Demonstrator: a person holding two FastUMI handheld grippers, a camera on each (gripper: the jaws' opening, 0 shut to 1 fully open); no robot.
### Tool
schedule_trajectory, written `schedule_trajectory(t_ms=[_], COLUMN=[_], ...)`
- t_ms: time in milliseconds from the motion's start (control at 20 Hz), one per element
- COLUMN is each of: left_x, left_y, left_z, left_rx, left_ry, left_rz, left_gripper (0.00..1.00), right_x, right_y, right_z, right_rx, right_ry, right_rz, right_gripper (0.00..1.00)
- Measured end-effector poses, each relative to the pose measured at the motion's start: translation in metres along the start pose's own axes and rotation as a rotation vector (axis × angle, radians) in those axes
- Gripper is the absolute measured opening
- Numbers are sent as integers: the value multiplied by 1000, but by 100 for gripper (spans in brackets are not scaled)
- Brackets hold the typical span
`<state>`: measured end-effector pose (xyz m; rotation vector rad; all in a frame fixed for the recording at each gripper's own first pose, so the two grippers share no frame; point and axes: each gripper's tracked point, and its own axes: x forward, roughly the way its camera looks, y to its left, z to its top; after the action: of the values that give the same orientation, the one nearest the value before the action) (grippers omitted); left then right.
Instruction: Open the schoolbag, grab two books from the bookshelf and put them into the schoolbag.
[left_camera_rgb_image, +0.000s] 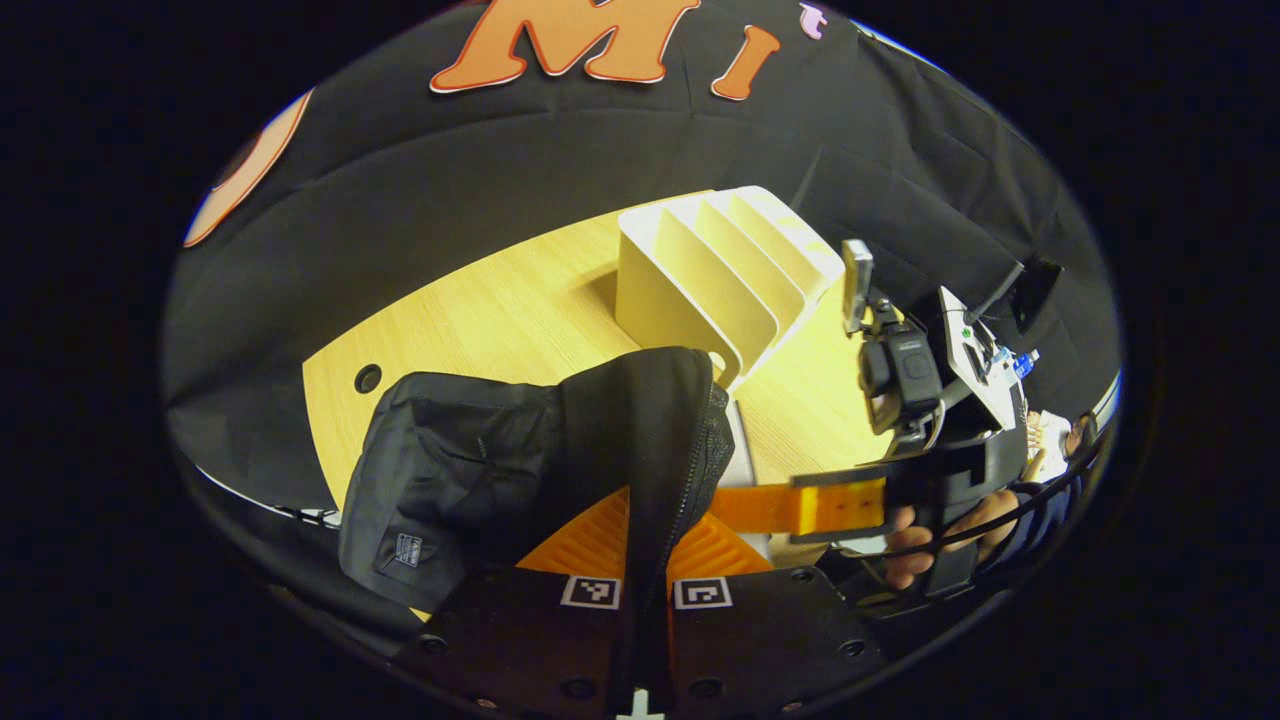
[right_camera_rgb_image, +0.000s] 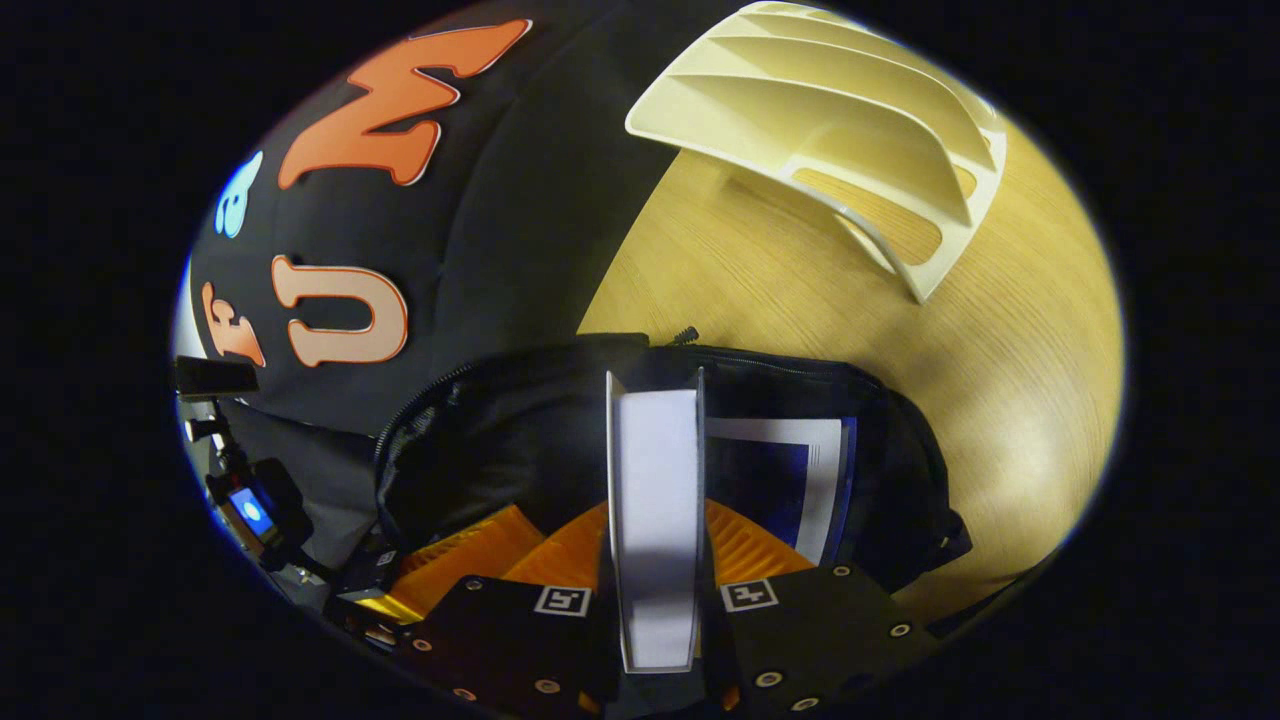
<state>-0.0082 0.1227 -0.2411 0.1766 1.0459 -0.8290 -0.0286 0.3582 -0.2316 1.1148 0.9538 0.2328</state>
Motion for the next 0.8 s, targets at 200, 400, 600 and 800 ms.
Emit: schedule_trajectory(t_ms=[200, 400, 600, 800], left_x=[0, 2, 15, 23], left_y=[-8, 1, 3, 7], left_z=[-2, 0, -4, 1], left_rx=[25, 0, -44, -60], left_ry=[2, -3, -8, -26], left_rz=[1, 4, -38, -19], left_gripper=[5, 6, 6, 8], right_x=[25, 33, 16, -13], right_y=[0, -7, -30, -39], right_z=[-4, -10, -8, -2], right_rx=[-12, -5, -152, -242], right_ry=[1, 45, 53, 86], right_rz=[38, -8, -167, -226], right_gripper=[33, 35, 54, 48])
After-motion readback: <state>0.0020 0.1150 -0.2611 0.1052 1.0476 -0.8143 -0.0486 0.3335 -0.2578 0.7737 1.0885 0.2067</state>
